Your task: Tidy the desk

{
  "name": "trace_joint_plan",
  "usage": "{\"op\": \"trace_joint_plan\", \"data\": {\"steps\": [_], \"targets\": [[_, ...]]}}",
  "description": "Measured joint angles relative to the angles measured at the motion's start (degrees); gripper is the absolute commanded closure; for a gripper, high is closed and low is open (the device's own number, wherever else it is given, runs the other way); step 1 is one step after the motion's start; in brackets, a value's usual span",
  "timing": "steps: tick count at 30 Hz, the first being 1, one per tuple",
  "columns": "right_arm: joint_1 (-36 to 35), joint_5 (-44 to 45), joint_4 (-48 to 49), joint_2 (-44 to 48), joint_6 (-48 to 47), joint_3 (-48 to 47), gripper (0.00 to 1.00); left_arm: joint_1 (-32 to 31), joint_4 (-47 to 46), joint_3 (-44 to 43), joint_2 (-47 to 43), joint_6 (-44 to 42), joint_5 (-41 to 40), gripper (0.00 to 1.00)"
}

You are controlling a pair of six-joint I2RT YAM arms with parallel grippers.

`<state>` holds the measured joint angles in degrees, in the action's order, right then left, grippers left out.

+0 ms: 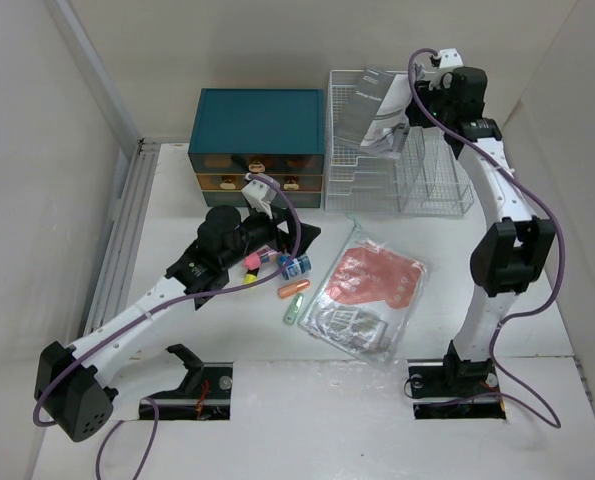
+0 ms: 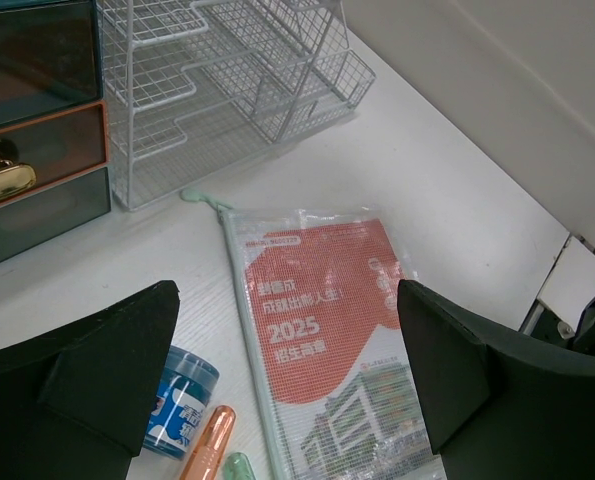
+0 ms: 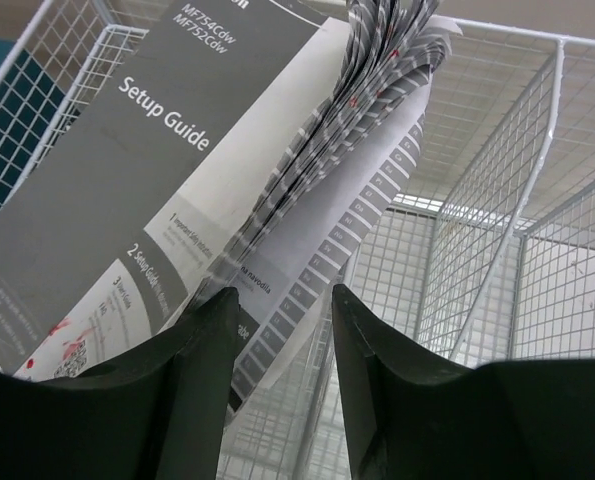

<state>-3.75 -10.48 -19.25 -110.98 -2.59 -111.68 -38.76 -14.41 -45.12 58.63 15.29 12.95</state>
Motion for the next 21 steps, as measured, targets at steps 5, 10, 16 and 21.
{"op": "trace_joint_plan", "data": {"steps": [5,10,16,21], "targets": [[0.22,-1.81,0.28,1.57,0.9,0.68,0.51,0.0,-0.02,0.0,-0.04,0.02,0.11,0.11],[0.74,-4.87,0.44,4.31,3.21,3.43,0.46,0.0,-0.04,0.0,-0.35,0.02,0.11,0.11],[0.83,-8.98,0.92,8.02,7.93,8.28,0.4,0.0,-0.17,0.0,-0.37,0.02,0.11,0.11],[1.36,-9.38,2.01,9.07,12.9,9.57,0.4,0.0,-0.2,0.04,-0.52,0.02,0.11,0.11]]}}
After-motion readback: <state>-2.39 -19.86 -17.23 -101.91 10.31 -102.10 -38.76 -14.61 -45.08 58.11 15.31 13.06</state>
